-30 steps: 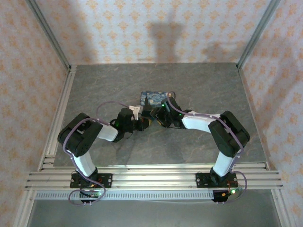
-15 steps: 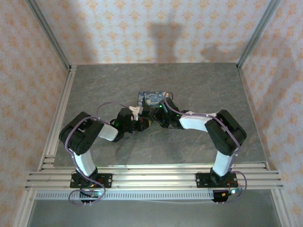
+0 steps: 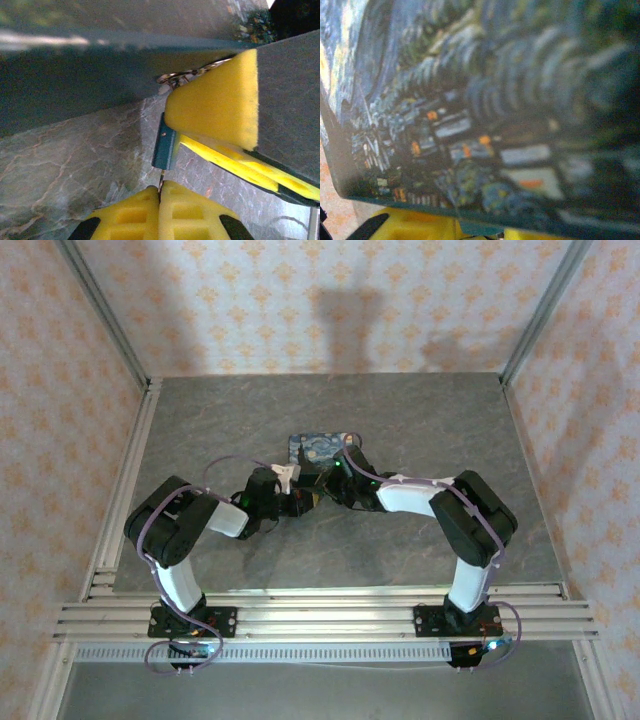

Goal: Unlock the padlock with the key

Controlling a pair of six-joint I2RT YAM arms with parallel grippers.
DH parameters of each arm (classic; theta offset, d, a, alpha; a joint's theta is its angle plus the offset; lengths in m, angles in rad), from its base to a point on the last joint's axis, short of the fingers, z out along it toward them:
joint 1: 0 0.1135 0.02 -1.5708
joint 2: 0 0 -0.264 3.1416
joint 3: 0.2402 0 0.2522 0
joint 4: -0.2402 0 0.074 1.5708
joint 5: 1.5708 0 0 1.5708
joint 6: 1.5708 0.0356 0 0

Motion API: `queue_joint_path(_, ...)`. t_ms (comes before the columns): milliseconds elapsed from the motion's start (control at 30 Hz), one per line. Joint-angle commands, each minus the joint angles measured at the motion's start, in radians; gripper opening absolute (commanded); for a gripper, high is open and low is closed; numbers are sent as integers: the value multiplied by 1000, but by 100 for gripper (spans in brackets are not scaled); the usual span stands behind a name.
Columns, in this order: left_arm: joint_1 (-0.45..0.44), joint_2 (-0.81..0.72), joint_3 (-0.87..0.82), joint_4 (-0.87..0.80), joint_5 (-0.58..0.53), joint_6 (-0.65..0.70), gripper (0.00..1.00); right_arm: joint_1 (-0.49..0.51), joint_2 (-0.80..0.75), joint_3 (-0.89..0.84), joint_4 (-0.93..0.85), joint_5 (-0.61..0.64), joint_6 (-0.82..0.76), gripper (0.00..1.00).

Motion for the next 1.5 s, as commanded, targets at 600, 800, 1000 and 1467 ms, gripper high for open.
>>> queue_joint_path(600,-215,-193,92,-417,-550,590,0,30,-12,214,-363,3,37,0)
queue_joint_path(800,-178,-177,73,-372,-481,508,0,32,-30,208,-381,13,22,0)
queue_joint_path(1000,-108,-147,14,-232,-376,397,0,32,-79,188,-386,53,12,31)
queue_joint_path(1467,-65,-134,20,-185,-256,338,0,32,-98,104,-267,81,67,56)
